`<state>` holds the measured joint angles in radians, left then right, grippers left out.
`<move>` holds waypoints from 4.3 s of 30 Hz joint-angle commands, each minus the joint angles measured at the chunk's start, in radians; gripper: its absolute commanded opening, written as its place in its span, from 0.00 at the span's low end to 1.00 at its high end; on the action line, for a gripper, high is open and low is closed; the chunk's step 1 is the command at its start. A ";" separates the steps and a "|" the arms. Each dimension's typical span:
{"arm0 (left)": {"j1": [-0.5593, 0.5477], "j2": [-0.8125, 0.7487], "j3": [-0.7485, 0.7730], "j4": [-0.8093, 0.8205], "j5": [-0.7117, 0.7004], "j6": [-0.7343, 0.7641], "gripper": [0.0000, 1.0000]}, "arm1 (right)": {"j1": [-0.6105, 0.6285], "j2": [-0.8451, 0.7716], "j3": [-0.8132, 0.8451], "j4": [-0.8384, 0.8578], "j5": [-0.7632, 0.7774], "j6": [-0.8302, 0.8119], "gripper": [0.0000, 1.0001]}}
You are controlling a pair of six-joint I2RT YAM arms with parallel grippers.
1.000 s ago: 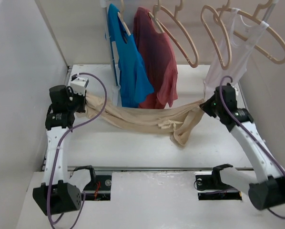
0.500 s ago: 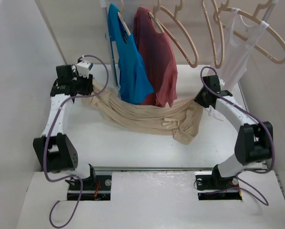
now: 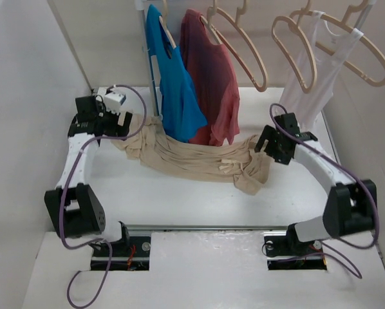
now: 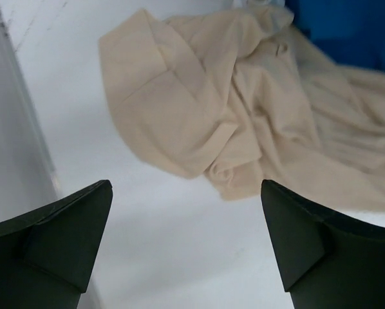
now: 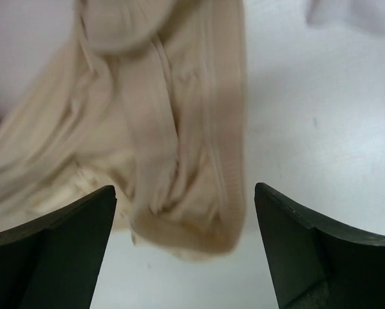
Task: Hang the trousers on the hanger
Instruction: Flatten out the trousers at the center of the board.
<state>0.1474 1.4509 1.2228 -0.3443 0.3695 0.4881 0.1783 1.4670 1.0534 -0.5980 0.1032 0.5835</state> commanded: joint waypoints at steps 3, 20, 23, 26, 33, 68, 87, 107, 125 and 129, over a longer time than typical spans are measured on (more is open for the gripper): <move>-0.064 -0.219 -0.182 -0.064 -0.083 0.321 0.93 | 0.061 -0.189 -0.174 -0.115 -0.106 0.102 0.89; -0.411 -0.209 -0.499 0.053 -0.159 0.463 0.79 | 0.079 -0.050 -0.326 0.093 -0.215 0.125 0.91; -0.422 -0.130 -0.508 0.134 -0.211 0.463 0.80 | 0.060 -0.014 -0.306 0.113 -0.204 0.115 0.84; -0.422 -0.031 -0.497 0.188 -0.253 0.463 0.78 | 0.049 0.013 -0.287 0.138 -0.184 0.104 0.65; -0.422 0.082 -0.488 0.203 -0.250 0.434 0.11 | 0.000 -0.072 -0.170 0.021 -0.184 0.050 0.00; -0.281 -0.278 -0.364 -0.392 0.042 0.585 0.58 | -0.428 -0.304 0.165 -0.252 -0.220 -0.037 0.00; -0.367 0.137 -0.428 0.162 -0.195 0.417 0.48 | -0.428 -0.315 0.068 -0.191 -0.220 -0.047 0.00; -0.101 -0.325 0.067 -0.243 -0.386 0.472 0.00 | -0.428 -0.263 0.229 -0.109 -0.292 -0.085 0.00; -0.174 -0.357 -0.268 -0.459 -0.248 0.575 0.80 | -0.467 -0.232 0.238 -0.080 -0.289 -0.077 0.00; -0.108 -0.268 -0.448 -0.242 -0.395 0.656 0.77 | -0.467 -0.232 0.217 -0.069 -0.289 -0.077 0.00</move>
<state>0.0048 1.1419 0.8722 -0.7479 0.1059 1.0920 -0.2821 1.2495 1.2427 -0.7460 -0.1814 0.5018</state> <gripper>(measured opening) 0.777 0.081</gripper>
